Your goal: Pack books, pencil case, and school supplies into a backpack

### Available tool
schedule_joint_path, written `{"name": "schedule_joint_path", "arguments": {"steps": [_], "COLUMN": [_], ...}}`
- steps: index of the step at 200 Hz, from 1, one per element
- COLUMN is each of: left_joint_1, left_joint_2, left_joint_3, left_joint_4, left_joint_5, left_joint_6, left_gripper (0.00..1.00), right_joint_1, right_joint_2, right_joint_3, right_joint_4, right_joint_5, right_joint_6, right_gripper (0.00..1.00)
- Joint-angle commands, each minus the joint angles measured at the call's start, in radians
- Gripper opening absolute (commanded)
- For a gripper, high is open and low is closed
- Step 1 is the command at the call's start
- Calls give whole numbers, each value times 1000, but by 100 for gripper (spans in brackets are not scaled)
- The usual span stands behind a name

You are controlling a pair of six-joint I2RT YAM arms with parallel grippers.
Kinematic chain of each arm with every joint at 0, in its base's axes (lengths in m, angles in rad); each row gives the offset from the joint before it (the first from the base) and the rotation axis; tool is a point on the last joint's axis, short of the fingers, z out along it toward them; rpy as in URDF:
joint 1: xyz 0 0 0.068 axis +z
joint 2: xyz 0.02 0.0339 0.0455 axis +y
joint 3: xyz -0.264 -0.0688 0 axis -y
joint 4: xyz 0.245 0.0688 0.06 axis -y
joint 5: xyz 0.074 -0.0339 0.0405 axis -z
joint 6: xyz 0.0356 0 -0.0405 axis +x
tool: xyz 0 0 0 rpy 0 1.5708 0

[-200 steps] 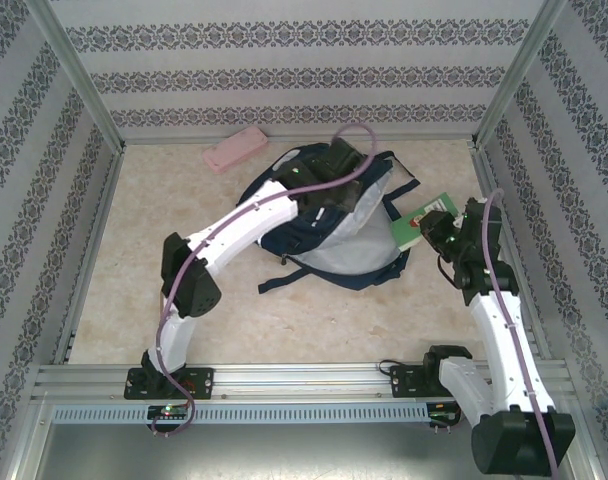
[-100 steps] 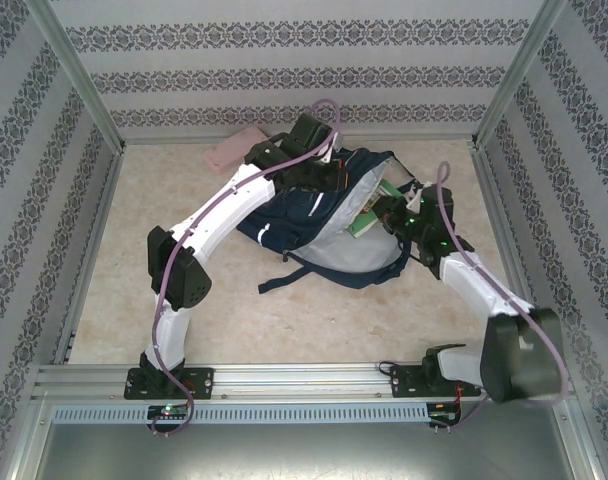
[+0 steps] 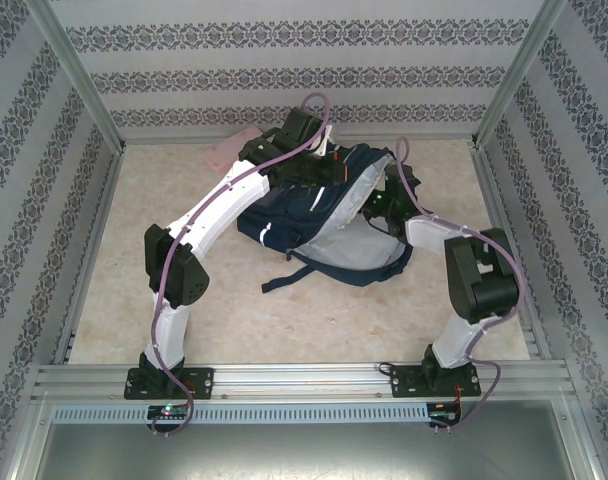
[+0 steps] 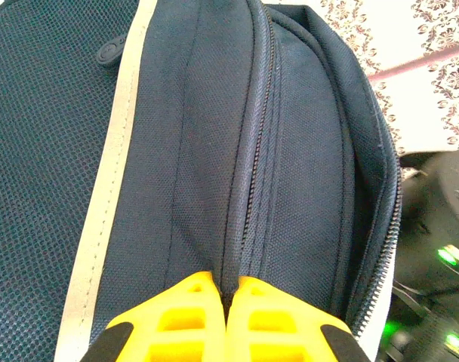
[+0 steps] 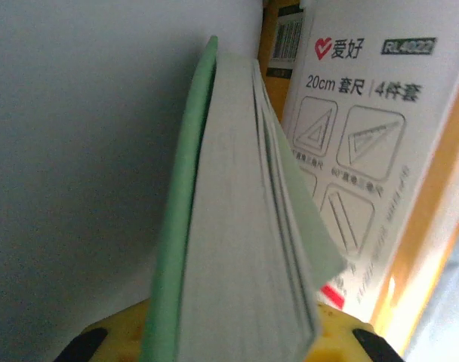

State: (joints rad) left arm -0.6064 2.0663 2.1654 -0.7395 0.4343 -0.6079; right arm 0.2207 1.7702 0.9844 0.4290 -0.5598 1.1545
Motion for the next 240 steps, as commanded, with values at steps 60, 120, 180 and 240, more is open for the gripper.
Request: {"name": "schedule_joint_path", "arguments": {"steps": [60,120,180,240], "left_joint_1": [17,20,19,19], "left_joint_2": [-35,-24,-17,-2], "left_joint_3": [32,31,18,20], "left_joint_4": [150,158,175,148], "left_joint_5": [50,61,86,79], "left_joint_6": [-14,-24,-36,-23], "left_gripper": [0,0,0,0], "right_joint_1": [15,26,28,29], "right_joint_2": [29,13,95,90], "right_joint_3": [224,337,356,362], "right_joint_4": [-337,-683,-646,-616], "right_joint_5": [18,180,175,140], "right_joint_6": [-191,-374,-395,-389], "right_gripper": [56,51,11,18]}}
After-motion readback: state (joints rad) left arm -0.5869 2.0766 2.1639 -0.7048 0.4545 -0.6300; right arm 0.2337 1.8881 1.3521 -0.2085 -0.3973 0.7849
